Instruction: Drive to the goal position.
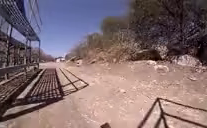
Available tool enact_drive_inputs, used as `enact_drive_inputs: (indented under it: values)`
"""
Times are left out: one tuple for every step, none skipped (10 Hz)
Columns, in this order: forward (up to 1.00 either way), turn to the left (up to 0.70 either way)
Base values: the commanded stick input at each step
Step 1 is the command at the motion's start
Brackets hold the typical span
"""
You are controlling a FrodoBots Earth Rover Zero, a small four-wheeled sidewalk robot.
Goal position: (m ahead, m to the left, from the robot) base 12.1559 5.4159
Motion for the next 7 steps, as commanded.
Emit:
enact_drive_inputs:
  values:
    - [1.0, 0.0]
    - [1.0, 0.0]
    - [1.0, 0.0]
    - [1.0, 0.0]
    - [1.0, 0.0]
    - [1.0, 0.0]
    - [1.0, 0.0]
